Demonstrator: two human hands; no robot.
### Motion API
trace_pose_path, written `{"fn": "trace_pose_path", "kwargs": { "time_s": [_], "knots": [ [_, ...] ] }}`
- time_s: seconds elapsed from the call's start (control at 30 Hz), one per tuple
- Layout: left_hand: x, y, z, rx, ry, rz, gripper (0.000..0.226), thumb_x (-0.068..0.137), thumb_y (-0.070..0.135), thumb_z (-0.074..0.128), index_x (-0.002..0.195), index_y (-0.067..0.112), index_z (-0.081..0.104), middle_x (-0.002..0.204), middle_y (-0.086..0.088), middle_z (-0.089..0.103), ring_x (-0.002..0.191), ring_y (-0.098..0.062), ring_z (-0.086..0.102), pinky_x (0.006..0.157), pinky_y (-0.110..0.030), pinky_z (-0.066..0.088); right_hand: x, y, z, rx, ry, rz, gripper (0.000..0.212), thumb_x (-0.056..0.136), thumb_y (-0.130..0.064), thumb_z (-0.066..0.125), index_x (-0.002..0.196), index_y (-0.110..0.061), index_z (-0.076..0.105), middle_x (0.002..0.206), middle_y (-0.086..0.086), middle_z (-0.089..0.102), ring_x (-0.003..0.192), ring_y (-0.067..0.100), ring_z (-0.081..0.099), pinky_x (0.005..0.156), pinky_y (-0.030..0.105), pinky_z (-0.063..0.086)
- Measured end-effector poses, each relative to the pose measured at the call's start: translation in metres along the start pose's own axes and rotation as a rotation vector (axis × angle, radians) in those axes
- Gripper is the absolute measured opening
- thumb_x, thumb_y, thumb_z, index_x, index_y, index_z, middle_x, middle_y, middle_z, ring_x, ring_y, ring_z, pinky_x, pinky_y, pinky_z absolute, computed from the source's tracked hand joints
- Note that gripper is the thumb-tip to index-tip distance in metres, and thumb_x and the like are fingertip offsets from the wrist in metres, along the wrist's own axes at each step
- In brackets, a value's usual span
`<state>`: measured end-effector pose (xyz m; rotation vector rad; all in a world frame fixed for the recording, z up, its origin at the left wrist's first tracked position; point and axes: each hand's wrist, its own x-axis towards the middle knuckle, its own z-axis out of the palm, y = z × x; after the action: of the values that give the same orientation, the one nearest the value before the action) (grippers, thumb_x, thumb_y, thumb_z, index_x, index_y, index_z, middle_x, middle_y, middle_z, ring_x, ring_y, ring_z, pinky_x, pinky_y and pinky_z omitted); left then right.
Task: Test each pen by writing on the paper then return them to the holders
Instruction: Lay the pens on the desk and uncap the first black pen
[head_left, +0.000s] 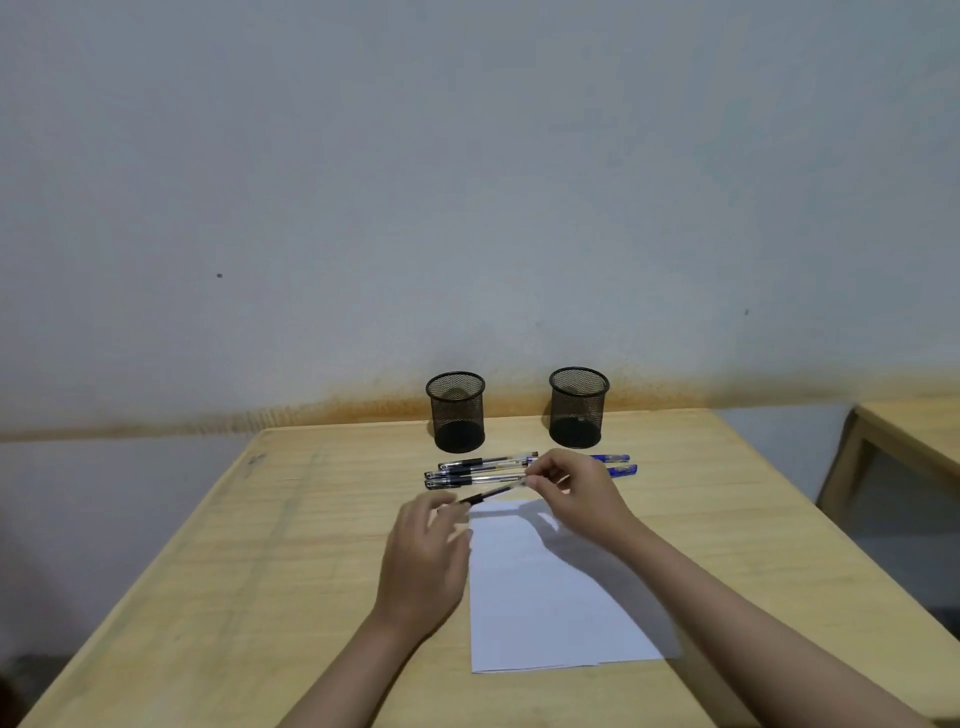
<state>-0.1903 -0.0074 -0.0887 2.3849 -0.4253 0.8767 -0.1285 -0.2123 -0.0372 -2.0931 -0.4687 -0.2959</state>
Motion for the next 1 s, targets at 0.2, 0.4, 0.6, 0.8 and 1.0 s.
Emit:
{"fn": "trace_pose_path", "kwargs": {
  "time_s": [0.2, 0.4, 0.6, 0.8, 1.0],
  "knots": [
    [0.006, 0.005, -0.011, -0.097, 0.106, -0.099, 0.027, 0.081, 0.005, 0.066, 0.107, 0.011, 0.066, 0.103, 0.003, 0.062, 0.095, -0.008, 0.057, 0.078, -0.030, 0.051, -0.033, -0.018, -0.017, 0.181, 0.046, 0.005, 0.019, 0.085, -0.010, 0.068, 0.077, -0.027, 0.068, 0.081, -0.003, 0.071, 0.075, 0.008, 0.064, 0.068, 0.017, 0.051],
    [0.017, 0.039, -0.021, -0.330, 0.106, -0.178, 0.023, 0.082, -0.002, 0.064, 0.100, 0.012, 0.071, 0.086, 0.010, 0.059, 0.085, -0.007, 0.059, 0.071, -0.013, 0.043, -0.045, -0.035, -0.010, 0.522, 0.121, 0.149, 0.017, 0.084, -0.011, 0.070, 0.100, -0.014, 0.067, 0.082, 0.006, 0.071, 0.076, 0.005, 0.068, 0.066, 0.016, 0.052],
    [0.021, 0.041, -0.032, -0.282, 0.065, -0.015, 0.022, 0.078, -0.005, 0.067, 0.094, 0.009, 0.073, 0.079, 0.008, 0.060, 0.075, -0.001, 0.057, 0.065, -0.009, 0.039, -0.050, -0.053, 0.013, 0.494, 0.058, 0.106, 0.006, 0.086, -0.012, 0.068, 0.083, -0.009, 0.072, 0.068, -0.001, 0.071, 0.067, 0.005, 0.068, 0.061, 0.015, 0.049],
    [0.030, 0.016, -0.051, -0.269, -0.067, 0.023, 0.015, 0.076, 0.002, 0.068, 0.088, 0.011, 0.073, 0.076, 0.011, 0.061, 0.067, -0.001, 0.055, 0.061, -0.011, 0.038, -0.053, -0.060, 0.028, 0.469, 0.105, 0.094, 0.009, 0.085, -0.014, 0.070, 0.077, -0.017, 0.072, 0.066, -0.001, 0.072, 0.070, 0.010, 0.071, 0.067, 0.022, 0.054],
    [0.034, -0.024, -0.078, -0.189, -0.095, -0.149, 0.017, 0.075, -0.001, 0.071, 0.078, 0.015, 0.072, 0.071, 0.006, 0.064, 0.069, 0.005, 0.058, 0.060, -0.017, 0.040, -0.052, -0.061, 0.008, 0.482, 0.407, 0.042, 0.021, 0.089, -0.006, 0.063, 0.071, -0.018, 0.062, 0.059, -0.004, 0.065, 0.057, 0.002, 0.062, 0.058, 0.016, 0.048]
  ]
}}
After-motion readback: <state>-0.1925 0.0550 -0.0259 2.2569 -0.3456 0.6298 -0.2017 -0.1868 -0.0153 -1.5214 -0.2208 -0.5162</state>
